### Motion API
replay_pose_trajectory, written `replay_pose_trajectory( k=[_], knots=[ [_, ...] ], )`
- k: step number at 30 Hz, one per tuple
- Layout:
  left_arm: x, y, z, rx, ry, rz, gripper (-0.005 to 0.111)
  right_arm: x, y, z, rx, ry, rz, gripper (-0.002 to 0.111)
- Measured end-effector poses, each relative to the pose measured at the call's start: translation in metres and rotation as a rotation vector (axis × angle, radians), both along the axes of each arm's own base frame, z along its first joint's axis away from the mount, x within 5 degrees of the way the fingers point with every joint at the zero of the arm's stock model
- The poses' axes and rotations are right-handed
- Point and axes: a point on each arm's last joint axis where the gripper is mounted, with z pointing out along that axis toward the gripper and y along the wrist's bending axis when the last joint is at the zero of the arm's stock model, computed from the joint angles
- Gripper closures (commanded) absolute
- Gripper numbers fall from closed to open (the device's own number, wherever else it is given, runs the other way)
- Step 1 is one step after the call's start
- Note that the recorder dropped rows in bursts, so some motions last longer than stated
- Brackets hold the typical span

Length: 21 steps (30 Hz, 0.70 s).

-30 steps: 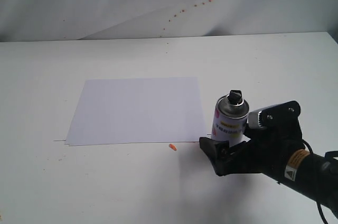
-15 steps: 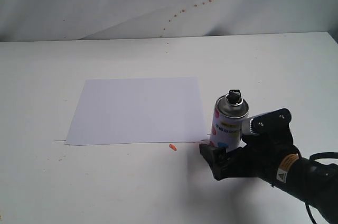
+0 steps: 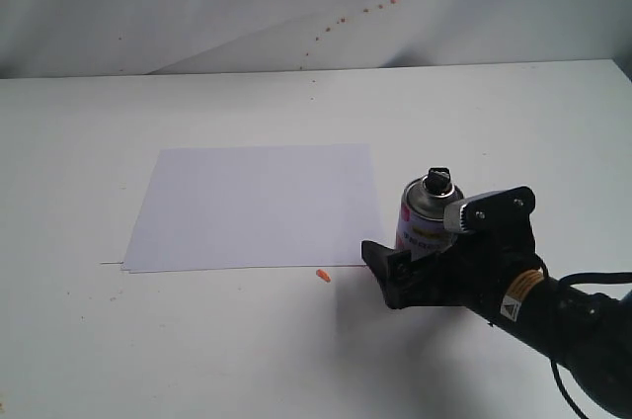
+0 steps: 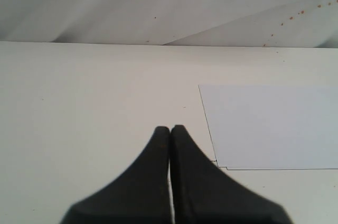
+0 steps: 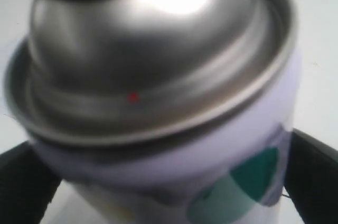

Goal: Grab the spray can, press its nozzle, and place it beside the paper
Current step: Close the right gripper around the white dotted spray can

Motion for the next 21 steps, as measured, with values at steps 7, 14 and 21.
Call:
replay_pose_trajectory(
  k=[7,14,21],
  knots=[
    [0.0,0.0,0.0,0.0,0.0,0.0,0.107,0.0018,0.0006,0.0008,0.002,-0.006,0.0,0.003],
    [0.0,0.0,0.0,0.0,0.0,0.0,0.107,0.0019,0.0002,0.0008,0.002,-0.006,-0.005,0.009],
    [0.0,0.0,0.0,0.0,0.0,0.0,0.107,0.0021,-0.0006,0.0003,-0.002,-0.001,-0.013,0.054]
  ],
)
